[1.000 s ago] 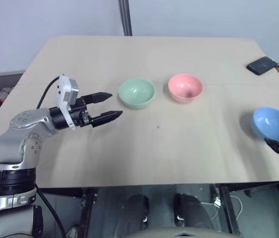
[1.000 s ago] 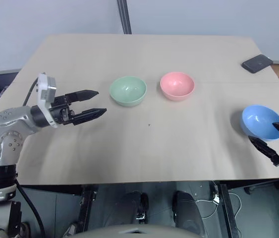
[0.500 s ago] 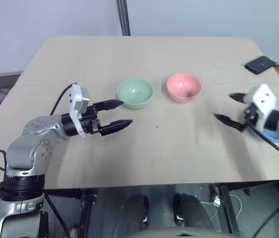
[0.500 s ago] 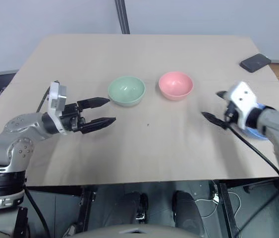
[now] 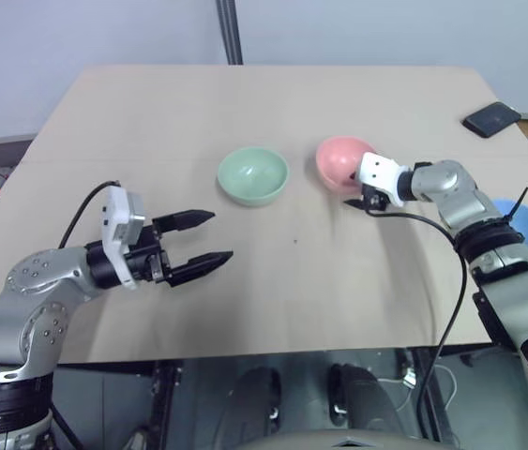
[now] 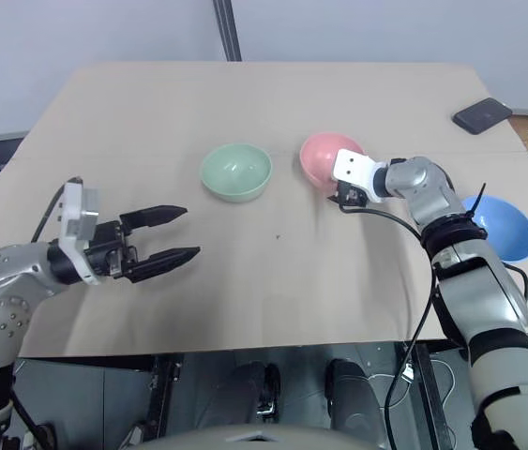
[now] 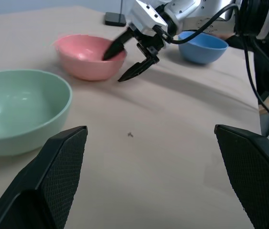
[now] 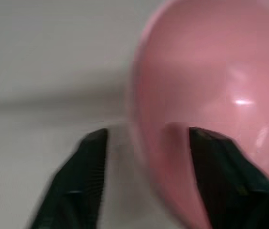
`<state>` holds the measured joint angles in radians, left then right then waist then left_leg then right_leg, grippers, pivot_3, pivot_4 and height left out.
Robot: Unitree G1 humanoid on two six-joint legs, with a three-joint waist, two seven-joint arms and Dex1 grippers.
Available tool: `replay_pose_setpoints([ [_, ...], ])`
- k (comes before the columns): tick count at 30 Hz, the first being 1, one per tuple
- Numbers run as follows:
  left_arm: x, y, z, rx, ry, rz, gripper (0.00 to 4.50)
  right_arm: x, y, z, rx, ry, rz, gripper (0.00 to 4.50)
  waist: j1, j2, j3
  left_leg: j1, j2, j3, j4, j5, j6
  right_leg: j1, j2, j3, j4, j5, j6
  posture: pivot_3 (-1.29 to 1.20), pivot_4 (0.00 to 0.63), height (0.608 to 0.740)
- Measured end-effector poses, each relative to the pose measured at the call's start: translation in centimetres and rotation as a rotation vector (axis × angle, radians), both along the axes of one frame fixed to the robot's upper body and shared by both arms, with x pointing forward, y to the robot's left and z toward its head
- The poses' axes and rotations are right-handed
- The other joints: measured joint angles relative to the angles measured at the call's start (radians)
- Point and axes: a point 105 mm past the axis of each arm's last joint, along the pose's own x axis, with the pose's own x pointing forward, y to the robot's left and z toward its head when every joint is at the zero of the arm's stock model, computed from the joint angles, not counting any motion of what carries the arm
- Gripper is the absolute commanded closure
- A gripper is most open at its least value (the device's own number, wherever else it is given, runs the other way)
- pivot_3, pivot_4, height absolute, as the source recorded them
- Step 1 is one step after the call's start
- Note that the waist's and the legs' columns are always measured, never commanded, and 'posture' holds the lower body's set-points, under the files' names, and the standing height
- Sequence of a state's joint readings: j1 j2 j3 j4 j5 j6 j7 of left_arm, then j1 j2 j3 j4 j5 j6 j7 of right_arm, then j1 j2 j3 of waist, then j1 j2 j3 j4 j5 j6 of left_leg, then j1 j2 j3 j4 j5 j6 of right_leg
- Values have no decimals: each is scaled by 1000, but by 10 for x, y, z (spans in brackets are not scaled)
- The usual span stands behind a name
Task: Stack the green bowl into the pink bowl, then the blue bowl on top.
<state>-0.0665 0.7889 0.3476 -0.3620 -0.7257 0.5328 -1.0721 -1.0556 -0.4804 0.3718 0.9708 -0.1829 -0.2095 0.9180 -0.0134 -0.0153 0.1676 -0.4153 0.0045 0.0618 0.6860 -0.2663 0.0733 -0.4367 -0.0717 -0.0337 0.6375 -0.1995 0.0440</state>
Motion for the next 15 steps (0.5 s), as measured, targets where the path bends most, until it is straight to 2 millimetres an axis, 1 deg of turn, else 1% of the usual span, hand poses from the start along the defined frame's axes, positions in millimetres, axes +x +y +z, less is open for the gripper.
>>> replay_pose_setpoints([
  [3, -5, -2, -1, -5, -3, 7, 0, 1, 4, 0, -17, -9, 22, 4338, -5, 1, 0, 2, 0, 0, 0, 1, -1, 0, 0, 1, 2, 0, 0, 0, 150, 739],
  [6, -5, -4, -1, -8, -11, 24, 0, 1, 5, 2, -27, -25, 42, 4338, -7, 1, 0, 2, 1, 0, 0, 1, -2, 0, 0, 1, 4, 0, 0, 0, 150, 739],
  [9, -3, -3, -2, -9, -11, 60, 0, -7, 13, 5, -31, 5, 121, 4338, -6, 1, 1, 2, 1, 0, 0, 2, -3, 0, 0, 1, 4, 0, -1, 0, 150, 739],
  [11, -1, -1, -4, 0, -15, 83, 0, -22, 23, 14, -19, 22, 218, 4338, -4, 1, 1, 1, 1, -1, 0, 1, -3, 0, 0, 1, 4, 0, -1, 0, 150, 739],
  [12, 0, 0, -5, 12, -20, 99, 0, -32, 26, 17, -16, 36, 266, 4338, -3, 2, 1, 1, 1, -1, -1, 1, -2, 0, -1, 1, 4, 0, -1, 0, 150, 739],
  [13, 3, 2, -7, 29, -26, 123, 0, -47, 30, 20, -22, 50, 317, 4338, 1, 2, 1, 1, 1, -2, -1, 1, -2, 0, -2, 1, 3, 0, -1, 0, 150, 739],
  [15, 12, 7, -10, 85, -55, 197, 0, -78, 33, 13, -45, 112, 364, 4338, 11, 1, 1, 0, 0, -4, -1, 1, -2, 0, -6, -1, 2, 0, -1, 0, 150, 739],
])
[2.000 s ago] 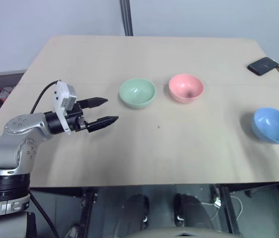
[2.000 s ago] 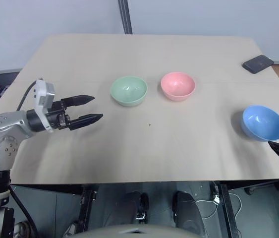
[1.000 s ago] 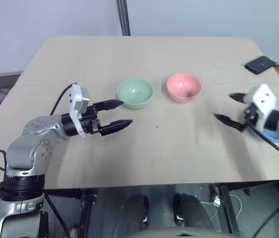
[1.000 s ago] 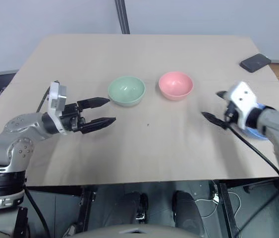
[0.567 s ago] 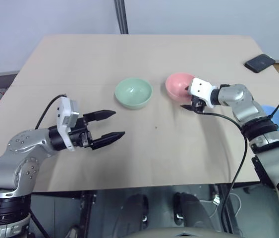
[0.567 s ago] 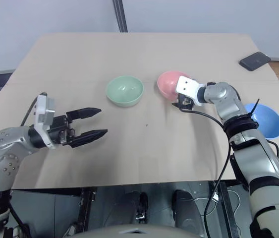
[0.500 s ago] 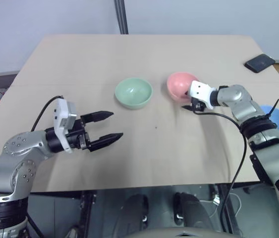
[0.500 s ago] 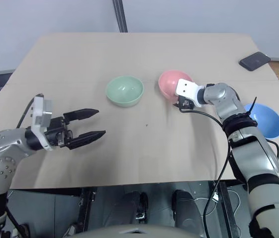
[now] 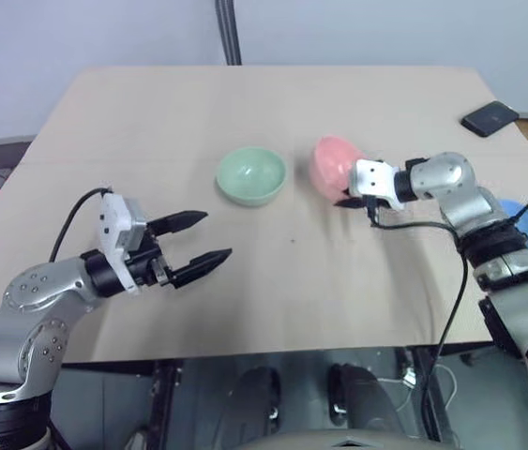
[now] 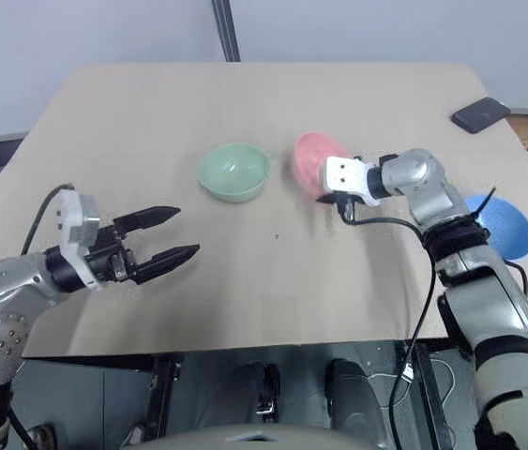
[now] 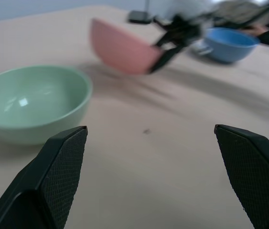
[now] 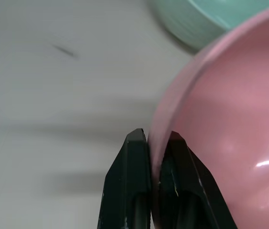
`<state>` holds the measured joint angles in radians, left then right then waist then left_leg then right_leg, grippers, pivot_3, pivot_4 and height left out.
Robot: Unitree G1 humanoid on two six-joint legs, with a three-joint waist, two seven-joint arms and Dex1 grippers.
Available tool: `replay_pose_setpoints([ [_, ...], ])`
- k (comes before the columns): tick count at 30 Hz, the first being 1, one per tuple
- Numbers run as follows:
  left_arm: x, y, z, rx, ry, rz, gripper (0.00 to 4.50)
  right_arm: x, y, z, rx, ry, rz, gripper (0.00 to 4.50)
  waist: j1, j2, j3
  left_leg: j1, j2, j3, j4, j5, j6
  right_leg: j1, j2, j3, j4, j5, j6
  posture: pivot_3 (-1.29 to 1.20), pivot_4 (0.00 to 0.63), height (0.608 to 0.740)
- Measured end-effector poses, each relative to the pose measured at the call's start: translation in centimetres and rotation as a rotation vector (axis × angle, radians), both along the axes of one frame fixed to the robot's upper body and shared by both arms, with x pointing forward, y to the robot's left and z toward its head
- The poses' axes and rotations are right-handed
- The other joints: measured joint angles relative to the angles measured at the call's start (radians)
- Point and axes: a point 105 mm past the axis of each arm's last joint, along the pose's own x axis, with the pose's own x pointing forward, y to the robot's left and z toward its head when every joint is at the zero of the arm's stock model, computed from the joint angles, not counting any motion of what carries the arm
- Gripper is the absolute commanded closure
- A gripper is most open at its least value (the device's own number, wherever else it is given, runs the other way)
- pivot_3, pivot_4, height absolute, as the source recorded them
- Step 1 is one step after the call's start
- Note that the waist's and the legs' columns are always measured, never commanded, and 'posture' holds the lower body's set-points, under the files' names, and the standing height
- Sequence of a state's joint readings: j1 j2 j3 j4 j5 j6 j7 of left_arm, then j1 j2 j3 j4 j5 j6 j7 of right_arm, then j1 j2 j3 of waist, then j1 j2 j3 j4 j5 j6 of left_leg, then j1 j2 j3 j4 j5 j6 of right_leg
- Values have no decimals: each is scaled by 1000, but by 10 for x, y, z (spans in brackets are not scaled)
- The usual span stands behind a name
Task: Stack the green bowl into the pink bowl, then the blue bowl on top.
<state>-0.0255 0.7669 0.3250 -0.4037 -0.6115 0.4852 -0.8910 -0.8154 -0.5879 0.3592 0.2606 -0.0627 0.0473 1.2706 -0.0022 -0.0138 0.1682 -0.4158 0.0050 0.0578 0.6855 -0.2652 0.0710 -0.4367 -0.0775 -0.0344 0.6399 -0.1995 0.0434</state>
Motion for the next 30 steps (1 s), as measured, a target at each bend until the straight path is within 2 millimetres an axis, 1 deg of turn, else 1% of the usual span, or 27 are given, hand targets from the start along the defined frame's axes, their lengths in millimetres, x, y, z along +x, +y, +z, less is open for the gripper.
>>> replay_pose_setpoints([
  [1, 5, 3, -2, 23, -11, 30, 0, -14, 2, -7, -25, 40, 12, 4338, 4, 0, 0, 0, -1, 0, 0, 0, 0, 0, -1, -2, 1, 0, 0, 0, 150, 739],
  [2, 8, 4, -3, 31, -9, 46, 0, -20, 3, -11, -36, 59, 17, 4338, 3, 0, 0, 1, -1, 1, 0, 0, 0, 0, -1, -3, 1, 0, 0, 0, 150, 739],
  [5, 17, 3, -4, 57, -18, 80, 0, -36, 4, -18, -86, 87, 1, 4338, 3, 0, 0, 1, -1, 1, 1, 0, 0, 0, -1, -3, 1, 0, 0, 0, 150, 739],
  [7, 23, 2, -4, 73, -22, 88, 0, -41, 4, -19, -121, 78, -15, 4338, 3, 0, 0, 2, -1, 1, 1, 0, 0, 0, -1, -3, 2, -1, -1, 0, 150, 739],
  [8, 26, 0, -5, 80, -22, 84, 0, -41, 4, -19, -130, 73, -31, 3661, 1, 0, 0, 2, -1, 1, 1, 0, 0, 0, -1, -3, 2, 0, -1, 0, 150, 739],
  [9, 28, -2, -4, 84, -25, 84, 0, -40, 3, -21, -138, 74, -43, 3393, 1, 0, 0, 2, -1, 1, 1, 0, 0, 0, 0, -3, 2, 0, -1, 0, 150, 739],
  [10, 29, -2, -4, 89, -29, 85, 0, -40, 2, -22, -145, 78, -51, 3019, 1, 0, 0, 2, -1, 1, 1, 0, 0, 0, 1, -4, 2, 0, -1, 0, 150, 739],
  [11, 35, -3, -4, 123, -43, 103, 0, -40, 1, -26, -155, 92, -73, 2522, 2, 0, 0, 2, -1, 1, 1, 0, 0, 0, 4, -3, 2, 0, 0, 0, 150, 739],
  [12, 40, -2, -4, 150, -52, 122, 0, -41, 2, -26, -149, 100, -83, 1910, 2, 0, 0, 1, -1, 1, 1, 0, 0, 0, 5, -3, 2, 0, 0, 0, 150, 739],
  [14, 47, -5, -5, 195, -61, 138, 0, -43, 7, -22, -119, 112, -110, 1026, 4, 0, 0, 1, -1, 1, 1, 0, 0, 0, 5, -3, 2, 0, 0, 0, 150, 739],
  [15, 52, -9, -4, 215, -67, 132, 0, -45, 12, -15, -77, 116, -124, 446, 6, 0, 0, 0, -1, 1, 1, 0, 0, 0, 5, -3, 1, 0, 0, 0, 150, 739],
  [17, 61, -18, -1, 273, -76, 111, 0, -51, 18, 3, 12, 105, -144, 446, 15, 0, 0, 0, -1, 1, 1, 0, 0, 0, 6, -4, 1, 0, 0, 0, 150, 739],
  [19, 69, -22, 3, 340, -89, 99, 0, -58, 17, 21, 93, 90, -164, 446, 18, -1, 0, 0, -2, 0, 1, 0, 0, 0, 6, -4, 1, 0, 0, 0, 150, 739],
  [20, 73, -25, 4, 366, -94, 89, 0, -61, 14, 25, 130, 95, -183, 446, 22, -1, 0, 0, -2, 0, 1, 0, 0, 1, 6, -5, 1, 0, 0, 0, 150, 739],
  [21, 81, -28, 5, 428, -98, 80, 0, -67, 9, 32, 196, 109, -219, 446, 26, -1, 0, 0, -2, -1, 2, 0, 0, 2, 6, -6, 0, 0, 0, 0, 150, 739],
  [22, 85, -28, 6, 466, -101, 82, 0, -70, 9, 36, 228, 114, -232, 446, 25, -1, 0, 0, -2, -1, 2, 0, 0, 2, 6, -5, 0, 0, 0, 0, 150, 739],
  [24, 99, -36, 7, 561, -118, 56, 0, -78, 0, 44, 319, 116, -309, 446, 28, -2, 0, 0, -3, -1, 2, 0, 1, 2, 6, -5, 1, 0, 0, 0, 150, 739],
  [27, 115, -45, 3, 659, -145, 26, 0, -83, -17, 44, 378, 99, -433, 446, 24, -2, 0, 0, -3, 0, 2, 0, 1, 2, 6, -5, 1, 0, 1, 0, 150, 739],
  [29, 123, -55, -11, 748, -165, -28, 0, -86, -34, 38, 399, 79, -535, 446, 23, -2, 0, 0, -3, 0, 2, 0, 1, 2, 6, -5, 1, 0, 1, 0, 150, 739],
  [30, 125, -57, -19, 783, -165, -50, 0, -87, -39, 35, 406, 78, -569, 446, 20, -2, 0, 0, -3, 0, 2, 0, 1, 1, 6, -4, 1, 0, 1, 0, 150, 739],
])
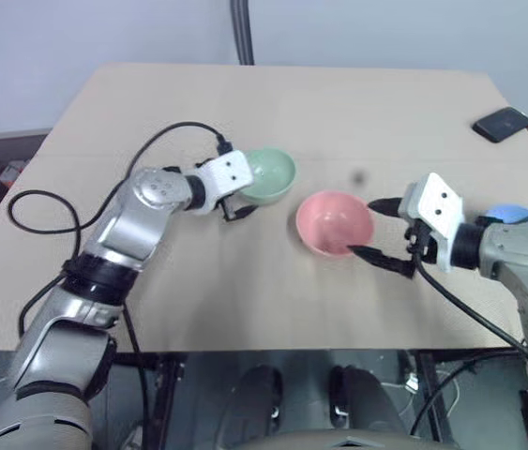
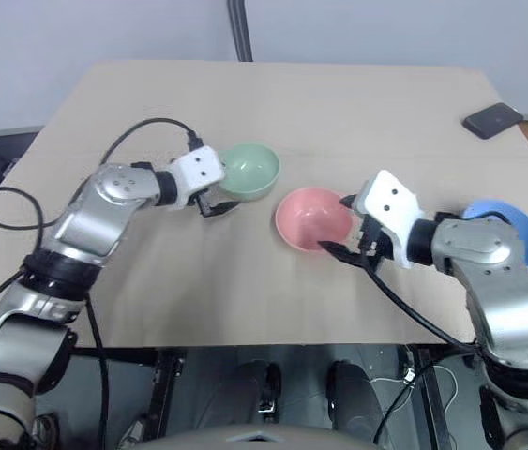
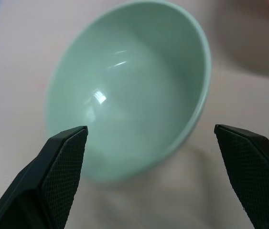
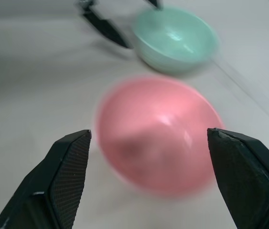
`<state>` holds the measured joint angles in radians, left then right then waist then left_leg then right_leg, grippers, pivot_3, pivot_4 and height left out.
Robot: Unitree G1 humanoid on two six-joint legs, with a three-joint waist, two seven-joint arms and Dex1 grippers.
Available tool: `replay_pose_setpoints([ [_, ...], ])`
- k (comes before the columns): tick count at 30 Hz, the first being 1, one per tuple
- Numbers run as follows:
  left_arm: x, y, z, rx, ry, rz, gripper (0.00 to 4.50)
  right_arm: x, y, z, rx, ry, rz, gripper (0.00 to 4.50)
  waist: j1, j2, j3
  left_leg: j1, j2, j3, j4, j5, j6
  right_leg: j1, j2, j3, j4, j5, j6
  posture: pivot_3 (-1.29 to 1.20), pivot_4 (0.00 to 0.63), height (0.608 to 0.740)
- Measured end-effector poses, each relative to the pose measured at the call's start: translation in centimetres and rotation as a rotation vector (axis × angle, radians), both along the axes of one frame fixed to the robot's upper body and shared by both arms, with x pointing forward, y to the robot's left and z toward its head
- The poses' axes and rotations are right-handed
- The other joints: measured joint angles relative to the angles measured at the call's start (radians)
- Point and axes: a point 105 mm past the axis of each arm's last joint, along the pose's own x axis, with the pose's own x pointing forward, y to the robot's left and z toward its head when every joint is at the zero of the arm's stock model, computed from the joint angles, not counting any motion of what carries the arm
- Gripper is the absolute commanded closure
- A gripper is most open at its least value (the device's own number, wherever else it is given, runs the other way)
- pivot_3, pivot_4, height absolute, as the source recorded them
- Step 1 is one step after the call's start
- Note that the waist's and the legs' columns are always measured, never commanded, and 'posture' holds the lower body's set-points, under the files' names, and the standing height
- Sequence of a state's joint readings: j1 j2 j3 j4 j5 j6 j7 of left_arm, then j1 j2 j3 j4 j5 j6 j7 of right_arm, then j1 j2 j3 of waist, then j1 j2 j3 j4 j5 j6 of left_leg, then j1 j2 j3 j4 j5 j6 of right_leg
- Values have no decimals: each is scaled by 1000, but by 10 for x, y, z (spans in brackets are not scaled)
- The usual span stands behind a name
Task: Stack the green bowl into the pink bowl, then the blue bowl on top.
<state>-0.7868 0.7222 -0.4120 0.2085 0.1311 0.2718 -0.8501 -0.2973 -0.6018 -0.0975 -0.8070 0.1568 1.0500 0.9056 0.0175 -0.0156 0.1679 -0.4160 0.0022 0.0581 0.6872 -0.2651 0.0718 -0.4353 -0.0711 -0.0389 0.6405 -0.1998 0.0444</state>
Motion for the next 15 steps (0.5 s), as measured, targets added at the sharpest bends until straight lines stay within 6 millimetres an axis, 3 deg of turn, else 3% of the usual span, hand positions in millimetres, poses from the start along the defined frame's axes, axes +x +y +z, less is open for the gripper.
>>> replay_pose_setpoints([
  [3, 4, -8, -11, 72, -2, -60, 0, -7, -15, -6, 32, -8, -92, 446, -4, 0, 0, 0, 1, 1, 0, 0, 0, 0, 0, 1, 0, 0, 0, 0, 150, 739],
  [12, 11, -15, -23, 142, 22, -131, 4165, -22, -19, 5, 116, -111, -127, 389, -4, 0, 0, 1, 1, 1, 1, -1, 2, 0, 1, 2, 1, 0, 0, 0, 150, 739],
  [13, 12, -18, -16, 135, 11, -143, 4477, -23, -19, 6, 123, -119, -125, 389, -4, -1, 0, 1, 1, 1, 1, -1, 2, 0, 1, 2, 1, 0, 0, 0, 150, 739],
  [15, 10, -18, -14, 121, 27, -156, 4477, -23, -18, 7, 130, -127, -124, 389, -4, -1, 0, 1, 1, 1, 1, -1, 2, 0, 1, 2, 1, 0, 0, 0, 150, 739],
])
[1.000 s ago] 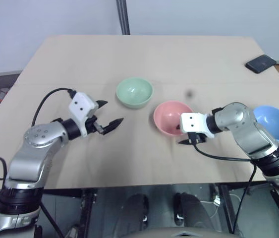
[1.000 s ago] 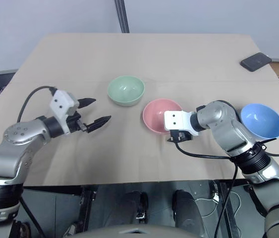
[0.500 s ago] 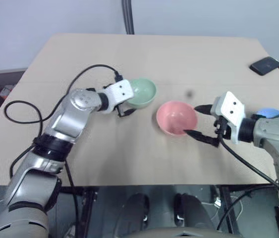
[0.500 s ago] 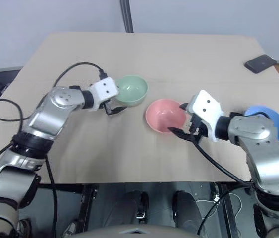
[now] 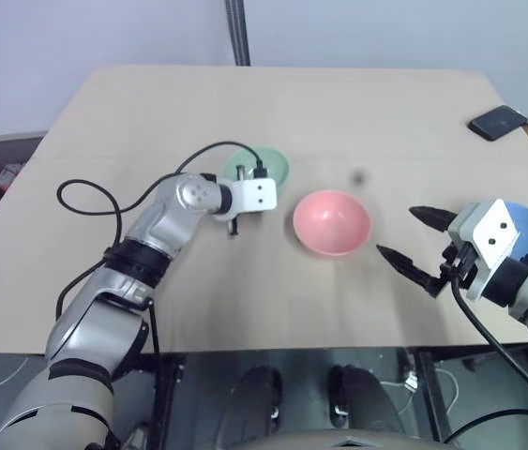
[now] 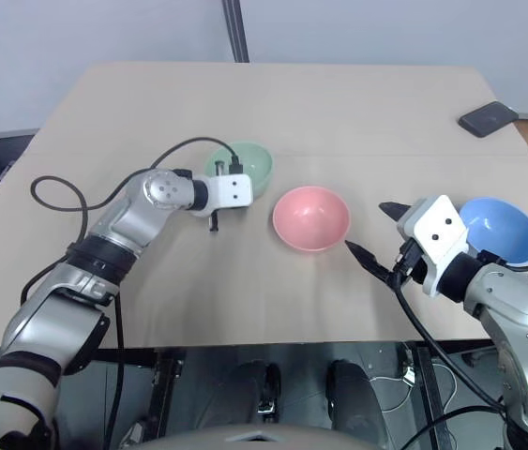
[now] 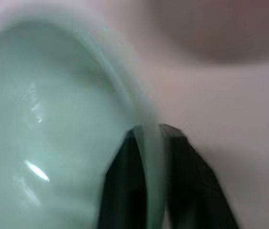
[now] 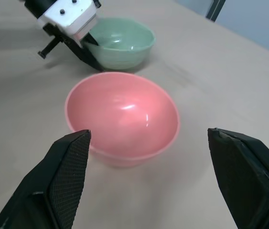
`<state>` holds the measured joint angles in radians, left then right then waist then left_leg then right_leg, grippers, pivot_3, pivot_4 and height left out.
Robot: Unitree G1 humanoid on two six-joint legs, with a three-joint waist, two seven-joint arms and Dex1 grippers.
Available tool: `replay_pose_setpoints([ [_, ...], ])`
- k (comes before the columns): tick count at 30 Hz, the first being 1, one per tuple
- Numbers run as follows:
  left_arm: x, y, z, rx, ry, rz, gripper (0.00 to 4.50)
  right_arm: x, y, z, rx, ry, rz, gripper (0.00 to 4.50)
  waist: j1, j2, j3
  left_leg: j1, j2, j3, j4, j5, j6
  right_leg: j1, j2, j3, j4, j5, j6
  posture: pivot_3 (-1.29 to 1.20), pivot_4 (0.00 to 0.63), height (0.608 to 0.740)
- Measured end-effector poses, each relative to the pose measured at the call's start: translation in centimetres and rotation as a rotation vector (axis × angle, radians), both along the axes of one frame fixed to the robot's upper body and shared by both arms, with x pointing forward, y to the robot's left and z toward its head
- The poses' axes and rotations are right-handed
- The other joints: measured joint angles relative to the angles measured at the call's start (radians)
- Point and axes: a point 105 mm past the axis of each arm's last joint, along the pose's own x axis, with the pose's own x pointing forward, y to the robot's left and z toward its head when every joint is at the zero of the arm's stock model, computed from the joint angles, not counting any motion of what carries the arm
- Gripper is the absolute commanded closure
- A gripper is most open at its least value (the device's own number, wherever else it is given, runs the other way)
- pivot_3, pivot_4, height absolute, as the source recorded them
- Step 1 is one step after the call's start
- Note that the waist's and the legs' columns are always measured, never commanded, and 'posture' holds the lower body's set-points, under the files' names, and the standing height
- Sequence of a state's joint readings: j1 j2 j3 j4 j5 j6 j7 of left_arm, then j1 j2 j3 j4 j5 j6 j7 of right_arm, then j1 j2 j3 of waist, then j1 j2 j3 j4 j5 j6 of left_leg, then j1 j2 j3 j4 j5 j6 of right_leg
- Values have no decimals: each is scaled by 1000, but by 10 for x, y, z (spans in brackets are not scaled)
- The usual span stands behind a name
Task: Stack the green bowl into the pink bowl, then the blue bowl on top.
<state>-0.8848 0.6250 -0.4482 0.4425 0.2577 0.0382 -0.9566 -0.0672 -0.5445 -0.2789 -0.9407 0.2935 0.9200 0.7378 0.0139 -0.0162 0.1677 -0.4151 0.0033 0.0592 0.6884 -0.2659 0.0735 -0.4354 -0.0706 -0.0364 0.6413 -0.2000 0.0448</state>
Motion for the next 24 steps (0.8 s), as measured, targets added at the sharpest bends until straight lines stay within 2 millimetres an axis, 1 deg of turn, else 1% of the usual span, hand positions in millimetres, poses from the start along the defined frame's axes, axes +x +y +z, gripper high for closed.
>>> replay_pose_setpoints([
  [2, -7, -6, 3, -51, 37, -46, 4477, 0, -1, 0, 4, -10, -4, 389, 0, 0, 0, 0, 0, 0, 0, 0, -1, 0, 0, 0, 0, 0, 0, 0, 150, 739],
  [3, -17, -15, 12, -102, 46, -120, 4477, 2, -5, -2, 6, -12, -19, 389, 0, 0, 0, -1, 0, 0, 0, 0, -1, 0, 0, 0, 0, 0, 0, 0, 150, 739],
  [4, -21, -20, 17, -120, 46, -155, 4477, 3, -6, -2, 7, -12, -26, 389, 1, -1, 1, -1, 0, 0, 0, 0, -1, 0, 0, 0, 0, 0, 0, 0, 150, 739],
  [6, -34, -34, 38, -178, 30, -257, 4477, 6, -12, -5, 0, -9, -50, 389, 1, -1, 1, -1, 0, 0, 1, 0, 0, 0, 0, 0, 0, 0, 0, 0, 150, 739],
  [8, -53, -49, 57, -223, 19, -379, 4477, 10, -21, -9, -9, -5, -87, 389, 0, -1, 1, 0, 0, 0, 1, 0, 0, 0, 0, 0, 0, 0, 0, 0, 150, 739],
  [9, -61, -55, 62, -233, 18, -431, 4477, 12, -24, -10, -12, -5, -106, 389, 0, -1, 0, 0, 0, 0, 1, 0, 0, 0, 0, 1, 0, 0, 0, 0, 150, 739],
  [12, -75, -66, 65, -237, 39, -522, 4477, 15, -34, -14, -25, -5, -150, 389, 0, -1, 0, 1, 0, 0, 1, 0, 0, 1, 0, 1, 0, 0, 0, 0, 150, 739],
  [14, -78, -68, 61, -214, 63, -550, 4477, 16, -40, -15, -34, -8, -177, 389, 0, -1, 0, 1, 0, 0, 1, 0, 0, 1, 1, 1, 0, 0, 0, 0, 150, 739],
  [16, -82, -71, 54, -191, 86, -588, 3598, 17, -46, -15, -44, -16, -205, 389, 0, -1, 0, 1, 0, 1, 1, 0, 0, 1, 1, 1, 0, 0, 0, 0, 150, 739],
  [17, -84, -73, 51, -193, 97, -603, 3303, 17, -48, -16, -46, -15, -214, 389, 0, -1, 0, 1, 0, 1, 1, 0, 0, 1, 1, 1, 0, 0, 0, 0, 150, 739],
  [18, -85, -73, 48, -193, 106, -608, 2698, 16, -49, -17, -46, -13, -217, 389, 0, -1, 0, 1, 0, 1, 1, 0, 0, 0, 1, 2, 0, 0, 0, 0, 150, 739],
  [19, -85, -74, 46, -192, 114, -613, 2349, 15, -50, -19, -47, -7, -223, 389, 0, -1, 0, 1, 0, 1, 1, 0, 0, 0, 1, 2, 0, 0, 0, 0, 150, 739],
  [21, -85, -75, 43, -201, 118, -620, 1427, 13, -53, -24, -59, 9, -228, 389, 0, -1, 0, 0, 0, 1, 1, 0, 0, 0, 1, 2, 0, 0, 0, 0, 150, 739],
  [22, -85, -77, 44, -207, 115, -622, 1088, 13, -53, -25, -62, 12, -231, 389, 0, -1, 0, 1, 0, 1, 1, 0, 0, 1, 1, 2, 0, 0, 0, 0, 150, 739],
  [23, -85, -79, 45, -219, 109, -620, 1088, 13, -55, -25, -68, 12, -238, 389, 0, -1, 0, 0, 0, 1, 2, 0, 0, 1, 1, 2, 0, 0, 0, 0, 150, 739],
  [24, -82, -80, 47, -250, 109, -588, 1088, 16, -61, -26, -90, 16, -265, 389, 0, -1, 0, 1, 0, 1, 2, 0, 0, 1, 1, 2, 0, 0, 0, 0, 150, 739],
])
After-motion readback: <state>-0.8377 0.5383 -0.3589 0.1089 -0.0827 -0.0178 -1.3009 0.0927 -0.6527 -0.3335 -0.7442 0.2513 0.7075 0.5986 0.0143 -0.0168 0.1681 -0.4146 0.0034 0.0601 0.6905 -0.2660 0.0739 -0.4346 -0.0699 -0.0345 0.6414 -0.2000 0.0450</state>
